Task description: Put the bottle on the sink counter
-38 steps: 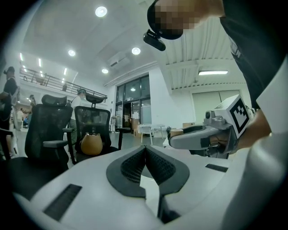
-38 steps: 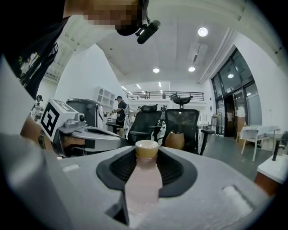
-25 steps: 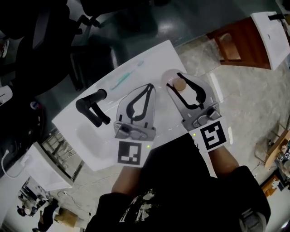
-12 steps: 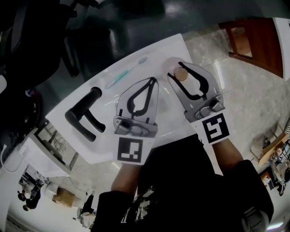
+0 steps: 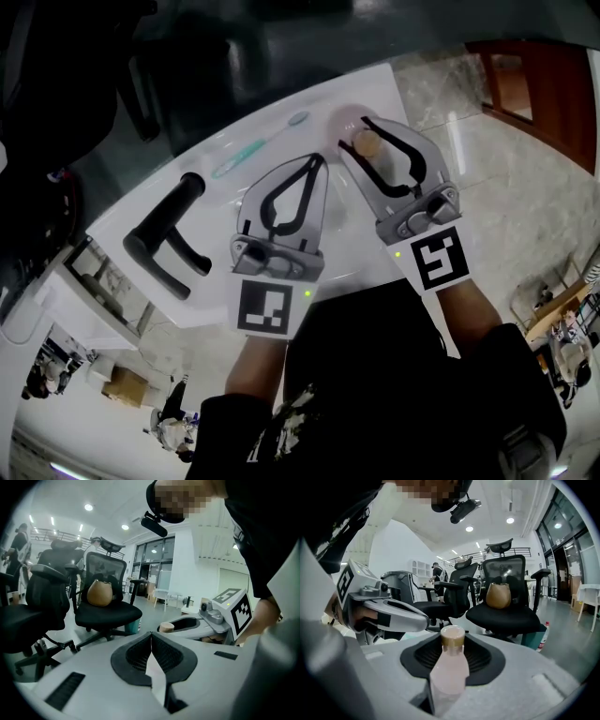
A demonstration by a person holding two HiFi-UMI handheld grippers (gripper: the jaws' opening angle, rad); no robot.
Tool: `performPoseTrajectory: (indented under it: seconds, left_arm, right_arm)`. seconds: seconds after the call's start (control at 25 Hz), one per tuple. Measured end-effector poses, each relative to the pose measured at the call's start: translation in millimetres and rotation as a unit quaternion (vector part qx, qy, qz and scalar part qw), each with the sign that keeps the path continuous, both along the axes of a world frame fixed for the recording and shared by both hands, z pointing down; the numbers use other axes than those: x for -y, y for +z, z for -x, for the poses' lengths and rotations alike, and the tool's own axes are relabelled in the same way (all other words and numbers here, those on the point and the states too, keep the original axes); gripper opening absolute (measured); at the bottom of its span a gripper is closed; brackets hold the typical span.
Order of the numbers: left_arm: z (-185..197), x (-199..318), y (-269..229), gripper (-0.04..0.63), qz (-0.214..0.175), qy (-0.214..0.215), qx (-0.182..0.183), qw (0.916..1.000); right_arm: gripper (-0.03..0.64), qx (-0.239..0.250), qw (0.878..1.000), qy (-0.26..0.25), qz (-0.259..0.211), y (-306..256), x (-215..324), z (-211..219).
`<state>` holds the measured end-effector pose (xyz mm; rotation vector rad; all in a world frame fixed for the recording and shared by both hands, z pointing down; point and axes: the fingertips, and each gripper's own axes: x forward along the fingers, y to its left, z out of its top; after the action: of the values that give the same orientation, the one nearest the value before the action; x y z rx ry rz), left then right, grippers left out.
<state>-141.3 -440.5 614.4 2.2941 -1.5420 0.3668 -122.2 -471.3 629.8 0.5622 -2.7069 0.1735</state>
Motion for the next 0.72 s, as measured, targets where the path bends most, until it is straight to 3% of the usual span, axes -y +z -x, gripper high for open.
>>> performPoseTrajectory:
  seconds: [0.52,0.56,0.64,0.72]
  left_arm:
    - [-4,-2,2,0.015,0.000,0.000,0.016,0.9999]
    - [-4,-1,1,0.015,-0.003,-0.002,0.017,0.9998]
    - [-5,-2,-2,0.014,-0.006,-0.006,0.019,0.9998]
    - [-5,-5,-5,0.014,-0.008,-0.009,0.020,0.9997]
  right_arm:
    - [0.140,0.004,0.999,0.010,-0.050,0,2,1]
    - [0.150,0.007,0.998,0.014,-0.060,-3,3,0]
    - [0.238,0.022,0.996,0.022,-0.081,-11,5,-3]
    - [0.262,0.030,0.996,0.024,-0.083,-16,5,-3]
